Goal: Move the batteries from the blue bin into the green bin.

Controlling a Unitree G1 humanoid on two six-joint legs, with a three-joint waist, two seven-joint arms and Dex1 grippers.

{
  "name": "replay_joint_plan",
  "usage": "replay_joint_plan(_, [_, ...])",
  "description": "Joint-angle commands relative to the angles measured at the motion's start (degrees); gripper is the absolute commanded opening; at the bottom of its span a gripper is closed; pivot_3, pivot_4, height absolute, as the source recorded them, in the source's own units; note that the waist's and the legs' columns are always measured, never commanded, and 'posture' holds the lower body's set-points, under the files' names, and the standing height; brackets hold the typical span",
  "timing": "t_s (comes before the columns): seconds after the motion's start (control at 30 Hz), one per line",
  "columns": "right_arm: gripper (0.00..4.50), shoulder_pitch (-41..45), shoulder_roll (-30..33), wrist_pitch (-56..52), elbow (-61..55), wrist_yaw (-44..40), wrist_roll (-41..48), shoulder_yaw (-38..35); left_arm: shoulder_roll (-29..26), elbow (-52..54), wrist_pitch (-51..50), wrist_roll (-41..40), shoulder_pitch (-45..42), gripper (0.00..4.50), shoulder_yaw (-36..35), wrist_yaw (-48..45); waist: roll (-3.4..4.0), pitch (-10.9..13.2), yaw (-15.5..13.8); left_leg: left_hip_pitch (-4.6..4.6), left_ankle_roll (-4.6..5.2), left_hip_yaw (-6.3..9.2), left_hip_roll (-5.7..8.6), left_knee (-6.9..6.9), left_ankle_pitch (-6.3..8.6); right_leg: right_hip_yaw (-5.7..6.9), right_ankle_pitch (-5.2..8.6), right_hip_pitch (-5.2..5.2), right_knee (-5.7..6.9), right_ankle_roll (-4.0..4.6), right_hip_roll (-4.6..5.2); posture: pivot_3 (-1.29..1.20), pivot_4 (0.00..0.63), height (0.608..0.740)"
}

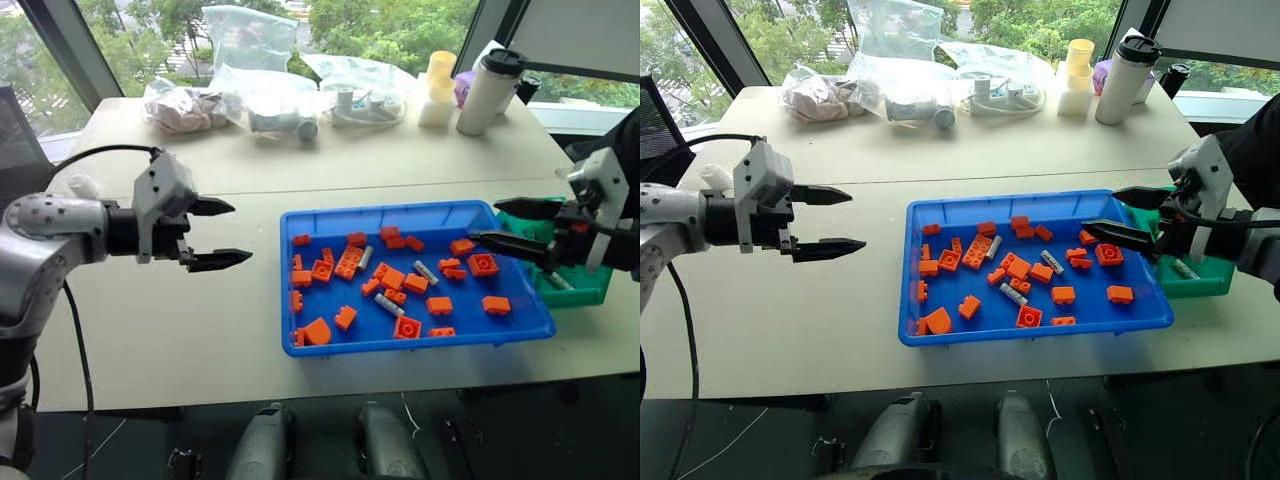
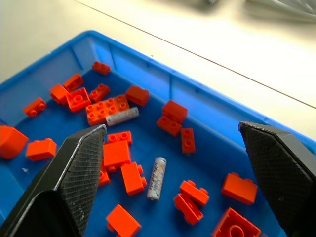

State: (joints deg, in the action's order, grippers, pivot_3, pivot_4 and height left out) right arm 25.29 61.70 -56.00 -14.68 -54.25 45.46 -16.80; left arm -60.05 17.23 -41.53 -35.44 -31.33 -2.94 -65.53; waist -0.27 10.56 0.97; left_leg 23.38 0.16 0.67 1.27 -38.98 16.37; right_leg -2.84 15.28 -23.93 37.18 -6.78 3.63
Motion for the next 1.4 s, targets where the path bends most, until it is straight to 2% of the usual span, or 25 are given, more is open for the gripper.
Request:
replay_joint_plan(0.03, [4.44, 4.54, 0.23, -2.68, -5.11, -2.05, 1.48, 7.57, -1.35, 2.74, 2.74, 0.58, 0.01, 4.5, 3.01, -5.97, 0.0, 0.0, 0.08, 0.0, 0.0, -0.01, -0.02, 0.06, 0.0, 0.0, 0.0, -0.03, -0.01, 0.01, -0.01, 0.0, 0.15, 0.74])
replay_joint_plan(0.23, [4.44, 9.91, -5.56, 6.91, -3.3, -2.75, -10.11, 21.44, 1.69, 4.73, 3.44, 2.92, -2.67, 4.5, 6.57, -4.41, -0.06, 0.03, -0.29, 0.15, 0.0, -0.03, 0.0, -0.08, 0.0, 0.0, 0.0, -0.13, 0.03, -0.01, -0.03, 0.0, 0.15, 0.74])
replay_joint_plan(0.37, [4.44, 13.31, -11.78, 6.31, 2.11, 2.2, -14.51, 24.67, 2.7, 6.11, 2.73, 3.26, -1.12, 4.5, 5.4, -2.12, -0.08, 0.03, -0.2, 0.17, 0.0, -0.03, 0.03, -0.11, 0.0, 0.0, -0.01, -0.13, 0.03, -0.01, -0.01, 0.0, 0.15, 0.74])
replay_joint_plan(0.53, [4.44, 14.75, -14.45, 4.26, 3.66, 3.1, -18.53, 29.28, 2.65, 6.98, 2.37, 3.65, 1.81, 4.5, 3.96, 0.28, -0.08, 0.03, -0.17, 0.26, 0.0, -0.05, 0.0, -0.03, -0.01, -0.02, -0.01, -0.39, 0.15, -0.01, -0.02, 0.0, 0.15, 0.74])
replay_joint_plan(0.7, [4.44, 16.01, -18.28, 4.43, 8.79, 4.29, -21.71, 31.06, 3.08, 6.72, 2.23, 3.36, 2.58, 4.5, 3.62, 1.47, -0.09, 0.03, -0.33, 0.26, -0.01, -0.07, 0.01, -0.09, -0.01, -0.02, -0.01, -0.38, 0.18, -0.01, -0.01, 0.0, 0.15, 0.74])
replay_joint_plan(1.4, [4.44, 18.29, -25.71, 12.96, 20.6, 2.88, -36.08, 39.25, 3.49, 7.73, 0.7, 3.46, 3.13, 4.5, 4.04, 4.53, -0.08, 0.03, -0.09, 0.26, -0.01, -0.08, 0.03, -0.08, -0.01, -0.02, -0.01, -0.4, 0.19, -0.01, -0.02, 0.0, 0.15, 0.74])
